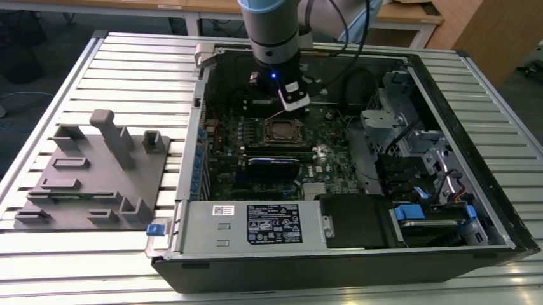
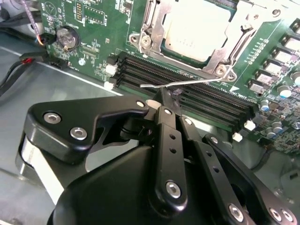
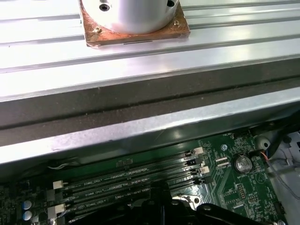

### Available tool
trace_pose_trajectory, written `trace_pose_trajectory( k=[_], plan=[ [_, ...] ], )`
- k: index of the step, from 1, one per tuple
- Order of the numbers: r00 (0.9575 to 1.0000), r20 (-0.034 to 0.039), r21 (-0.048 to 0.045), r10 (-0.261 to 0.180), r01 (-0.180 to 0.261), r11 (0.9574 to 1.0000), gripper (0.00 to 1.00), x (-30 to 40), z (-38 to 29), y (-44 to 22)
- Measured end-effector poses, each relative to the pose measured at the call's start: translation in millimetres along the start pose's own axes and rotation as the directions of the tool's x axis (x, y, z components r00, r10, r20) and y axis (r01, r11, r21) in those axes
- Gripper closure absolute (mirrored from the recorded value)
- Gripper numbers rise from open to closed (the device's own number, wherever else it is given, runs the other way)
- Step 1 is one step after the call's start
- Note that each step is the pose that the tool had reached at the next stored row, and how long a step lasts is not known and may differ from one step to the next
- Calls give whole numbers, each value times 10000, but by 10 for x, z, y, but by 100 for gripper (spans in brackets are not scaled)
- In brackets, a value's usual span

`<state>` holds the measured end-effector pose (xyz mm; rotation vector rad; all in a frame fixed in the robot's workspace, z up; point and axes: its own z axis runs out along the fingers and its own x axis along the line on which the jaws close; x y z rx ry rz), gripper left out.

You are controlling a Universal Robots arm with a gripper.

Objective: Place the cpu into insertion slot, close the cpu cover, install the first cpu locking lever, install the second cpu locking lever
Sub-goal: 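Install the first cpu locking lever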

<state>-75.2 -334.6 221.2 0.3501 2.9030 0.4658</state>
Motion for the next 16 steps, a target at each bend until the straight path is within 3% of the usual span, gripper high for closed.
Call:
trace_pose_trajectory(
  k=[16],
  plan=[
    [10000,-2,-11,2,-2,10000,90,-11,-71,25]
  ],
)
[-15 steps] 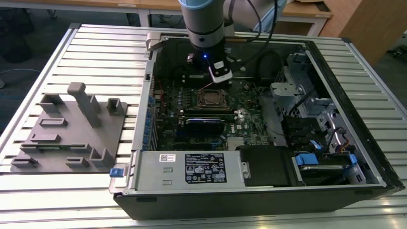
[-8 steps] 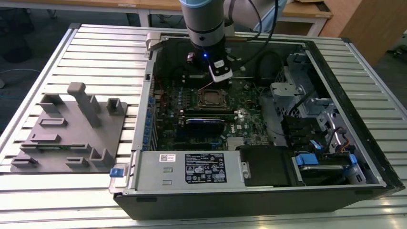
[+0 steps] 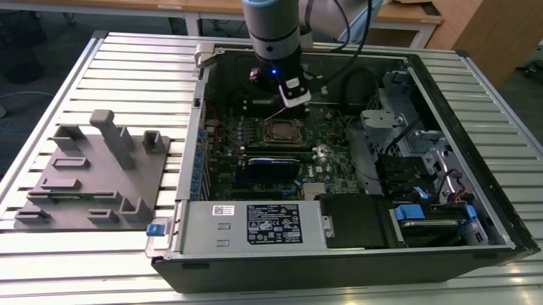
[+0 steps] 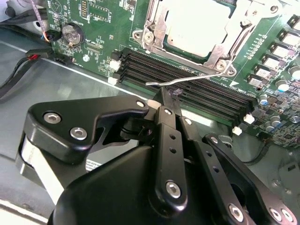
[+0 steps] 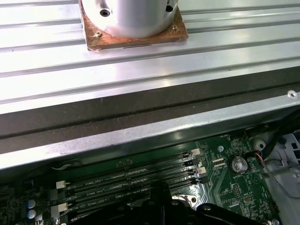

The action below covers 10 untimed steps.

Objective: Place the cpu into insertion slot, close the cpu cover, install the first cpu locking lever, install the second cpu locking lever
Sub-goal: 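Install the first cpu locking lever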

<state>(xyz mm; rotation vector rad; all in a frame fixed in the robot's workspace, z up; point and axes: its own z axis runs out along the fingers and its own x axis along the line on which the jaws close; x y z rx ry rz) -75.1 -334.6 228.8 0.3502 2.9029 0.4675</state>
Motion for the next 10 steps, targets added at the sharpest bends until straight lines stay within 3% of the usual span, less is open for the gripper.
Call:
trace_pose_trajectory(
  k=[10],
  plan=[
    [10000,0,-2,0,0,10000,90,-3,-20,6]
  ],
)
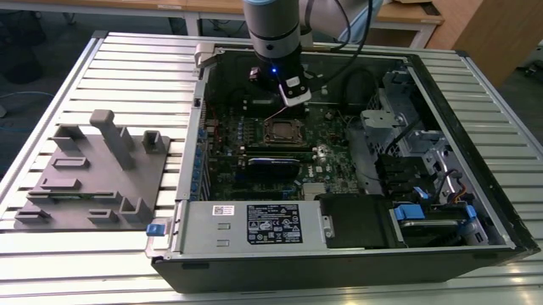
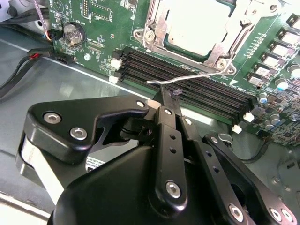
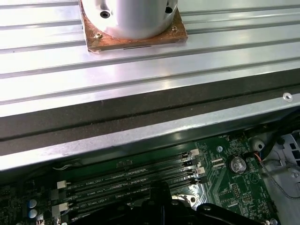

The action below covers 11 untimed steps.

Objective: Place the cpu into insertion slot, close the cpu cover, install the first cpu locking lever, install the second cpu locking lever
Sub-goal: 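Install the first cpu locking lever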

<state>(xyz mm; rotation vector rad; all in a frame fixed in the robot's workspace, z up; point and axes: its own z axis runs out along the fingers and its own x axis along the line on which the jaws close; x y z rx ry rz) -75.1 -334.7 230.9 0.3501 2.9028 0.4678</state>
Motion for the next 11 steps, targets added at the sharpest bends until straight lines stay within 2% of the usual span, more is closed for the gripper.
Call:
trace_pose_trajectory(
  k=[11],
  plan=[
    [10000,16,6,46,-46,10000,90,-25,-5,-60]
  ],
)
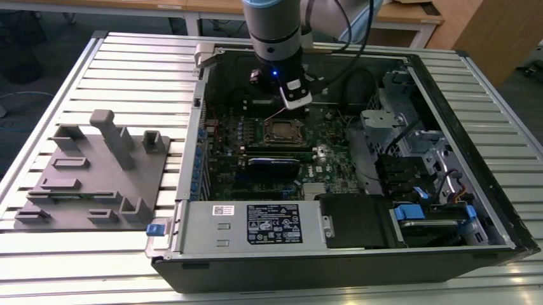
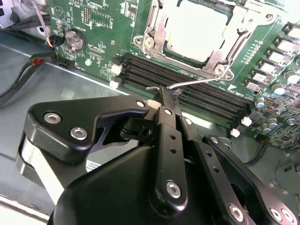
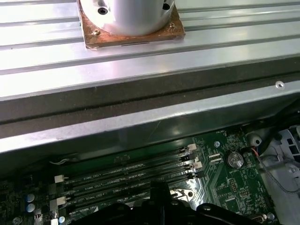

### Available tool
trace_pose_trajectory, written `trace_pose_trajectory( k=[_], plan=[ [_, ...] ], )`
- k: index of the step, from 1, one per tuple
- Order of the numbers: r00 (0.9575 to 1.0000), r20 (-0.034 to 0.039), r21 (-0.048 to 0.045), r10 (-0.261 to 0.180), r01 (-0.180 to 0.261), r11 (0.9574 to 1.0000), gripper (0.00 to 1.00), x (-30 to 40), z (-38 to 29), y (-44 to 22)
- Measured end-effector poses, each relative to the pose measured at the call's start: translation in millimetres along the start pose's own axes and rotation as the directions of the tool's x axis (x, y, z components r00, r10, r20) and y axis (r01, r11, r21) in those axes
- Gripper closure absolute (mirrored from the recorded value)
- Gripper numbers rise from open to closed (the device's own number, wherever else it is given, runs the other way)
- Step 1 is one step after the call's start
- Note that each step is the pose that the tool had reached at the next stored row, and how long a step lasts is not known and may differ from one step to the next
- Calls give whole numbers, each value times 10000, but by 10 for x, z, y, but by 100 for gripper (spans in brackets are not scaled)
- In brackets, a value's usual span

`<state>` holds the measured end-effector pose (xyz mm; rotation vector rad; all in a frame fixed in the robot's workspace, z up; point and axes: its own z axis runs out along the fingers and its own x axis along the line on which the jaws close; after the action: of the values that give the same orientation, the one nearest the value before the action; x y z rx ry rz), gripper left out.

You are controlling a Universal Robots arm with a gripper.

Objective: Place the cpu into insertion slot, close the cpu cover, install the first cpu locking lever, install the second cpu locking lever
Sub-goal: 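Install the first cpu locking lever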

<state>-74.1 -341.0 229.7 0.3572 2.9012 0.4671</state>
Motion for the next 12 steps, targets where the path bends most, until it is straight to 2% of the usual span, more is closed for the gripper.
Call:
trace_pose_trajectory(
  k=[6,12],
  plan=[
    [10000,19,11,55,-55,10000,90,10,81,-38],
    [10000,23,13,64,-64,10000,90,11,89,-41]
  ],
)
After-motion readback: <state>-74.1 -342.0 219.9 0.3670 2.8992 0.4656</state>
